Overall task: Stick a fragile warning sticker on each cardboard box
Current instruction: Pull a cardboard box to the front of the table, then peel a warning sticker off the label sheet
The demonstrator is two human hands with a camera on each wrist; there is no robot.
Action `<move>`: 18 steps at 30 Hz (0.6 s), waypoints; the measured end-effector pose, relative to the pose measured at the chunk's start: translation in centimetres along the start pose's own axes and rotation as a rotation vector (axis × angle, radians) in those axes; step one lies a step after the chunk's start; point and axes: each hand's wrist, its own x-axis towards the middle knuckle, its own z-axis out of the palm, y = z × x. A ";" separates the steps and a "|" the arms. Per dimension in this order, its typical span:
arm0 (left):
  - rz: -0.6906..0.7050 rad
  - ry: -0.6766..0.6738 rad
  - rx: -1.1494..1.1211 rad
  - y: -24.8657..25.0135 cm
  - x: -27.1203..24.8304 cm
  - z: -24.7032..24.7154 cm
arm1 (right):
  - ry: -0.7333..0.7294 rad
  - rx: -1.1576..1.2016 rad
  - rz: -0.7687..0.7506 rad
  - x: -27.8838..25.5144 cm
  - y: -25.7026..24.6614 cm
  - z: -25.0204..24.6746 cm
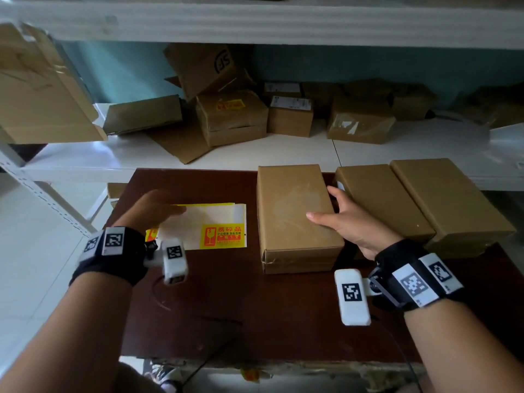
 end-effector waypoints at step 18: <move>0.092 0.182 0.354 -1.1 0.5 1.1 | -0.016 -0.032 0.023 0.0 -0.4 0.6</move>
